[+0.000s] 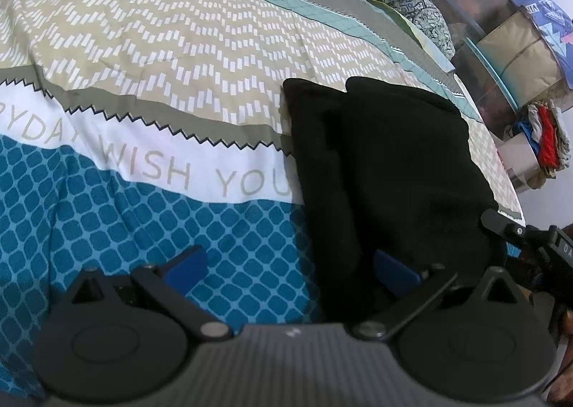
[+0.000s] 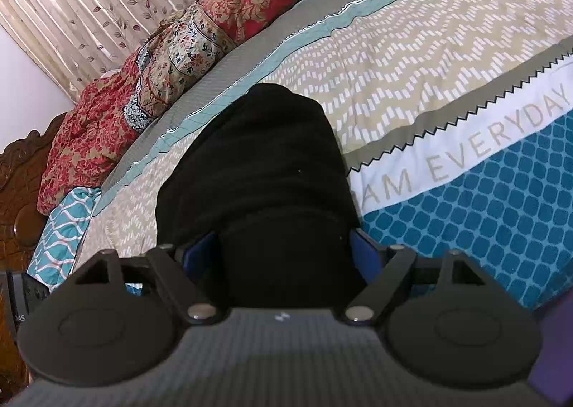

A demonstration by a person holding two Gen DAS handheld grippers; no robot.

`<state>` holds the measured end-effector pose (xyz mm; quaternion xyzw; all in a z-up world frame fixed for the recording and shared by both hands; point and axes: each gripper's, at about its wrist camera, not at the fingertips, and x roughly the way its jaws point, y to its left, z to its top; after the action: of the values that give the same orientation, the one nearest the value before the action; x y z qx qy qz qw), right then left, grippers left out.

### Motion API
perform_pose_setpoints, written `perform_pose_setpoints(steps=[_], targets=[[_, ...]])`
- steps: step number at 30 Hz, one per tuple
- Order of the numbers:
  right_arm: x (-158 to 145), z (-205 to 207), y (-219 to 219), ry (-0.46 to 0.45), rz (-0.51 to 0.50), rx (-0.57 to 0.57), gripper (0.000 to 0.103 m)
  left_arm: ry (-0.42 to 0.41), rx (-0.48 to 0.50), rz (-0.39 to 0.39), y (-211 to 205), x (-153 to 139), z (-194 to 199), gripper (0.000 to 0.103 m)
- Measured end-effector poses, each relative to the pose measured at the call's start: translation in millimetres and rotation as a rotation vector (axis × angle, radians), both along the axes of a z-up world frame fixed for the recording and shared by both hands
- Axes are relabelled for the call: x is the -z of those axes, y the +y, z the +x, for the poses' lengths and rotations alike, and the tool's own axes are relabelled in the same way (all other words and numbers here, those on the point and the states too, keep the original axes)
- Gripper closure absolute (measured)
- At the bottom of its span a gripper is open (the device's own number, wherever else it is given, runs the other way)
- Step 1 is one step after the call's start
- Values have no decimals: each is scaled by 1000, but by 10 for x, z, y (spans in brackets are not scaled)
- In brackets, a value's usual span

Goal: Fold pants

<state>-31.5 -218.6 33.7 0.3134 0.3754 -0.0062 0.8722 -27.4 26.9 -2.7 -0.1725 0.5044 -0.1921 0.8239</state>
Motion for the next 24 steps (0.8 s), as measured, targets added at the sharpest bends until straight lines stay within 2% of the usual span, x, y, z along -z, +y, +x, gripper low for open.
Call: perform_pose_setpoints(steps=[7,17,24], targets=[[3,-6,15,2,5,5,20,-2,18,15,-8,-2,8,0],[7,-10,22,4,6,7,19,17,-13,-36,63,6,41,0],[10,-4,22,4,6,6,19,-9,1,-6,15,-3,1,0]])
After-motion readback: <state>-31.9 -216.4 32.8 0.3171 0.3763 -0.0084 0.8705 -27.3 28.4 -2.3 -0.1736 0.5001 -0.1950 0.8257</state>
